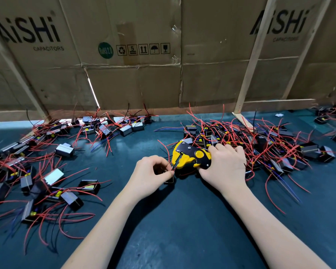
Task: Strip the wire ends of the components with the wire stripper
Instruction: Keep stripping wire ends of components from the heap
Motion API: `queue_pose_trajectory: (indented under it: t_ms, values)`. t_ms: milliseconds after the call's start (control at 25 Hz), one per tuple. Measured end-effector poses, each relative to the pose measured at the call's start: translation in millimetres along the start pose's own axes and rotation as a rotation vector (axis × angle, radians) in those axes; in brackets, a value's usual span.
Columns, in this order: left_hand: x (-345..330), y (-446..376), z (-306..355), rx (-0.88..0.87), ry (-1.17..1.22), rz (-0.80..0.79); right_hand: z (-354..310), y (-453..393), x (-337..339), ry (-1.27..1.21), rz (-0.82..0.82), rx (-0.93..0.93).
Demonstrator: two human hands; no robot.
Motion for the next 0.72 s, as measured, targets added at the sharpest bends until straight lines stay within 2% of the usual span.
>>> queue_pose_trajectory:
  t_ms: [240,360,560,640,720]
  values:
    - [0.4,0.7,1.2,-0.016,-0.009,-0.003,3.9,-2.5,1.7,0.001,-0.046,0.052]
    - [1.0,0.0,-0.3,-0.023,-0.017,-0.003,2.2,-1.8,4.3,-0.005,-0.076,0.001]
    - [-0.1,-0.4,-3.9,-0.048,-0.040,-0.029,6.2,0.8,-2.1,-0.055,0.070,0.004]
    - [-2.9,0.4,-4.8,-0.095,-0.065,-0.005,11.8,-0.3,-5.1,-0.114,0.103,-0.082]
    - [-8.6,2.1,-3.4,-0.160,0.015,-0.063,18.0,-1.6,-4.8,-0.206,0.126,-0.183]
Point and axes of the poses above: each hand's wrist, its own y-axis away from the middle knuckle, its own x-axis out of the back of the hand, z = x × y, the point moved 1 cm from there along -y, towards the middle knuckle, and after that the axes turned 11 degrees about y, right-handed, at the moved point
